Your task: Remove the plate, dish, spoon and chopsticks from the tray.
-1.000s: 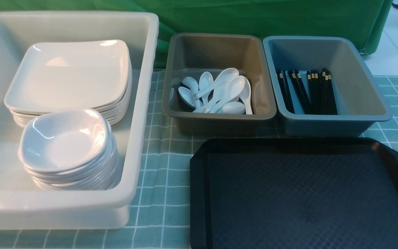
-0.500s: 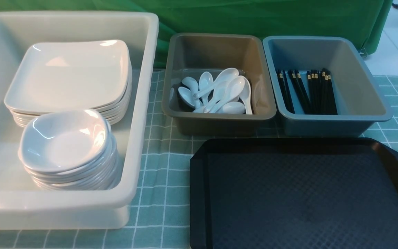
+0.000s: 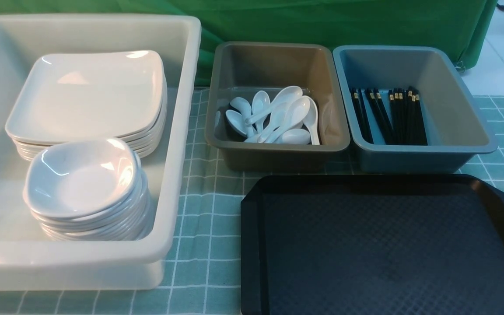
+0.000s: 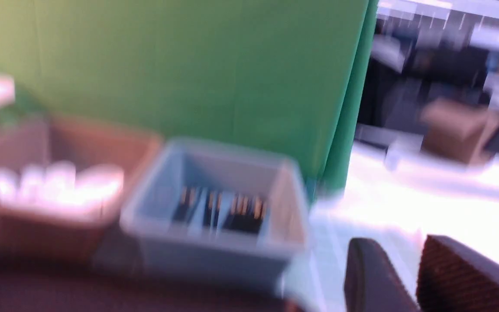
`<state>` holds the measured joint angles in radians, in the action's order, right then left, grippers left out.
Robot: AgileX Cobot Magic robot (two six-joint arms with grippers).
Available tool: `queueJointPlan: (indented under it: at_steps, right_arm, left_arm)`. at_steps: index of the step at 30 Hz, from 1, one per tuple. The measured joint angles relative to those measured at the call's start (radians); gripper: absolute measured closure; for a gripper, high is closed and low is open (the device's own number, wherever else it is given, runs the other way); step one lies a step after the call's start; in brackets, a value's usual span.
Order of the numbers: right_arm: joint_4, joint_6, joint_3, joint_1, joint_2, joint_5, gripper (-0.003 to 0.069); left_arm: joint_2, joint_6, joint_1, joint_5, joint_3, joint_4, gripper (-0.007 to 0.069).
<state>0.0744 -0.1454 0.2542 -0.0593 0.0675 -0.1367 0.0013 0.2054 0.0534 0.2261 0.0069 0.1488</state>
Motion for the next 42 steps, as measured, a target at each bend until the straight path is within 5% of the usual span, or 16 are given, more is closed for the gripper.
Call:
queueJointPlan:
  at_steps: [9, 42]
  right_arm:
    - [0.003, -0.004, -0.258, 0.003, -0.053, -0.092, 0.0442]
    - [0.008, 0.006, -0.261, 0.016, -0.066, -0.111, 0.0418]
  left_arm:
    - [0.000, 0.000, 0.000, 0.000, 0.000, -0.001, 0.0608]
    - [0.000, 0.000, 0.000, -0.001, 0.000, -0.001, 0.0608]
